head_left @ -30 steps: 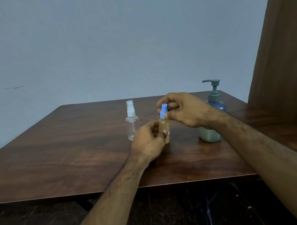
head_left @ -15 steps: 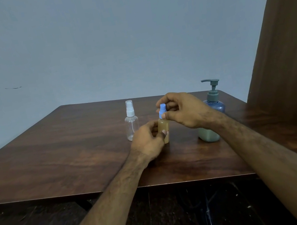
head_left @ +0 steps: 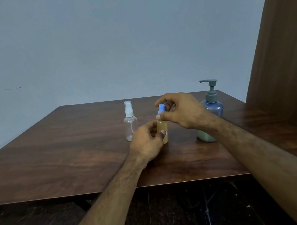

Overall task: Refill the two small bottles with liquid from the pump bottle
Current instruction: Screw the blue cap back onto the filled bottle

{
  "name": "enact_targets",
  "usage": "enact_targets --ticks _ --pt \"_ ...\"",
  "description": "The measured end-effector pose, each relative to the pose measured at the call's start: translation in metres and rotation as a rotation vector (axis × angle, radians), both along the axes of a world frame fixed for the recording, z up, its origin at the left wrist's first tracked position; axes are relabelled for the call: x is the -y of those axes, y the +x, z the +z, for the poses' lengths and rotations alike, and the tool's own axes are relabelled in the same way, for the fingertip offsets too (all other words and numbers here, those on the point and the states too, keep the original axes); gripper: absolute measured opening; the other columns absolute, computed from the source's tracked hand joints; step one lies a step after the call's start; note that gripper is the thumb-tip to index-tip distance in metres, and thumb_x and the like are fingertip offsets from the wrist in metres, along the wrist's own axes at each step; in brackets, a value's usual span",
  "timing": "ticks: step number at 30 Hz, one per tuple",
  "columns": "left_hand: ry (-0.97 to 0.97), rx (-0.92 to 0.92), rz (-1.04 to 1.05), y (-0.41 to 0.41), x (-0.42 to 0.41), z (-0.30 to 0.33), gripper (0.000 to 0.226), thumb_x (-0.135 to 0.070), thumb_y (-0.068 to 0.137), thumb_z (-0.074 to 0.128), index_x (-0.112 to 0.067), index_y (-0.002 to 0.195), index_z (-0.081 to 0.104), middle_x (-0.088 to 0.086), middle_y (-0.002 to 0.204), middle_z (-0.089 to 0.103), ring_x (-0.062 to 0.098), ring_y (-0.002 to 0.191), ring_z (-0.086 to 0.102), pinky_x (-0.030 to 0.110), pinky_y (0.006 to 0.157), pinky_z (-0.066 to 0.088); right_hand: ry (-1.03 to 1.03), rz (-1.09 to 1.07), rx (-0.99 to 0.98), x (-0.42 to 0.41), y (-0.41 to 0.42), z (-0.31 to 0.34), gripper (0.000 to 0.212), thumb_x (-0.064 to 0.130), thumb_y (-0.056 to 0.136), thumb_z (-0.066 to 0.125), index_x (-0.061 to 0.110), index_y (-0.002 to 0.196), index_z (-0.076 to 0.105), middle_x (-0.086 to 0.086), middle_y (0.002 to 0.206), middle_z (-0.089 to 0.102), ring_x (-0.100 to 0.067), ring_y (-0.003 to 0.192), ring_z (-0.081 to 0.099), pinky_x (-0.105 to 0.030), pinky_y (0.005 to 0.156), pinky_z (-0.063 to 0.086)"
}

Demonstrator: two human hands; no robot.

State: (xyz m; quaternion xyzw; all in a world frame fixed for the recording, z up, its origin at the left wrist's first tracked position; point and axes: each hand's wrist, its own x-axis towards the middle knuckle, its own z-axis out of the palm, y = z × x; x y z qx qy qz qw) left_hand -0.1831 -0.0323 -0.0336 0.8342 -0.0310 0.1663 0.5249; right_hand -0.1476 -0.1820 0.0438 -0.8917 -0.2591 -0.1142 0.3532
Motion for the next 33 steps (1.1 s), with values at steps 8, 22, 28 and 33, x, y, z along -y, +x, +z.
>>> enact_targets --ticks 8,22,28,33 --pt "-0.03 -0.005 -0.004 0.002 0.0 -0.001 0.028 -0.021 0.097 0.064 -0.021 0.125 0.066 -0.015 0.102 0.07 -0.007 0.092 0.064 0.016 0.083 0.049 -0.076 0.057 -0.052 0.008 -0.003 0.013 0.042 0.006 0.102 0.071 0.02 0.141 0.067 0.006 0.114 0.072 0.001 0.085 0.069 -0.015 0.087 0.052" --pt "-0.027 0.013 -0.019 0.004 0.001 -0.002 0.02 -0.019 0.095 0.064 -0.025 0.113 0.069 -0.01 0.104 0.075 0.007 0.101 0.07 0.037 0.099 0.054 0.025 -0.043 -0.015 0.002 0.0 -0.011 0.045 0.04 0.09 0.086 0.023 0.129 0.072 0.007 0.104 0.073 -0.006 0.091 0.067 -0.026 0.089 0.055" --pt "-0.07 0.004 -0.011 0.006 0.001 -0.005 0.022 -0.018 0.095 0.065 -0.022 0.116 0.07 -0.009 0.103 0.076 0.009 0.1 0.071 0.038 0.1 0.055 0.181 -0.025 -0.044 0.006 0.0 -0.018 0.042 0.008 0.098 0.076 0.017 0.139 0.07 0.0 0.11 0.077 -0.021 0.096 0.073 -0.023 0.097 0.06" --pt "-0.069 0.008 -0.011 0.004 0.001 -0.003 0.024 -0.02 0.094 0.067 -0.023 0.118 0.069 -0.011 0.105 0.075 0.007 0.101 0.07 0.036 0.099 0.055 0.154 -0.007 -0.056 0.005 -0.001 -0.02 0.055 0.02 0.098 0.079 0.021 0.149 0.061 0.007 0.119 0.071 -0.007 0.106 0.067 -0.023 0.1 0.056"
